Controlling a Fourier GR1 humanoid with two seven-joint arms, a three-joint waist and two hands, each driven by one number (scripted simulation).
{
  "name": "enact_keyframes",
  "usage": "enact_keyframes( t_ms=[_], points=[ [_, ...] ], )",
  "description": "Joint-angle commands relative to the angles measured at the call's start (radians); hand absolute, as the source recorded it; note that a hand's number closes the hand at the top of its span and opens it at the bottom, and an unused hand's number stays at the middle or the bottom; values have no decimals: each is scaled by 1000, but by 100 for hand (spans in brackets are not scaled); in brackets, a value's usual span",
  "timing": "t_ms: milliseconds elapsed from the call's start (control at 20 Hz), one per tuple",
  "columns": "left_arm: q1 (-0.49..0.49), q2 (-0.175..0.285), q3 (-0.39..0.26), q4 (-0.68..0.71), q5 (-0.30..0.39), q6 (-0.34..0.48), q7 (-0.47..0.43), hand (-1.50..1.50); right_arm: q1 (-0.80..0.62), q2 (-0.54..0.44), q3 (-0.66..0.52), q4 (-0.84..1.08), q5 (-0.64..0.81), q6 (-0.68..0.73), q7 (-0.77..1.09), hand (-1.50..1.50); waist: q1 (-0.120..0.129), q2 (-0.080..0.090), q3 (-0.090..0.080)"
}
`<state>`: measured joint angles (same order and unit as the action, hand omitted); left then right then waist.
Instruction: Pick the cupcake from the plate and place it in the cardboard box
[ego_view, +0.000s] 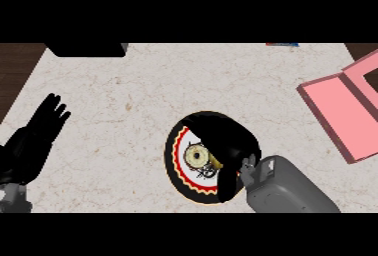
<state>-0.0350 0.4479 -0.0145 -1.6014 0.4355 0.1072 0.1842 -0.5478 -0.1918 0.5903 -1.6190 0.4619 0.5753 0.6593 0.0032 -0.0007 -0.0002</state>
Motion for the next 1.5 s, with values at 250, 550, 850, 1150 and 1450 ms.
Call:
enact_keyframes(
  t_ms=[250, 550, 850, 1150, 1450],
  points=[
    [-28, -66, 28, 12, -64, -39, 22, 0, 8, 80, -60, 77, 117, 34, -127, -150, 0, 1, 0],
    [51, -79, 68, -53, -66, -88, 23, 0, 27, 165, -22, 67, 231, 5, -115, -150, 3, 0, 0],
    [45, -119, 84, -65, -109, -76, 48, 0, 67, 148, -35, 103, 307, 19, -166, -150, 0, 0, 0],
    [-2, -92, 137, -74, -108, -111, 114, 0, 46, 190, -33, 161, 344, 8, -154, -150, 2, 0, 0],
    [39, -132, 153, -75, -120, -142, 79, 0, 11, 191, -27, 174, 333, 49, -103, -150, 3, 0, 0]
  ],
)
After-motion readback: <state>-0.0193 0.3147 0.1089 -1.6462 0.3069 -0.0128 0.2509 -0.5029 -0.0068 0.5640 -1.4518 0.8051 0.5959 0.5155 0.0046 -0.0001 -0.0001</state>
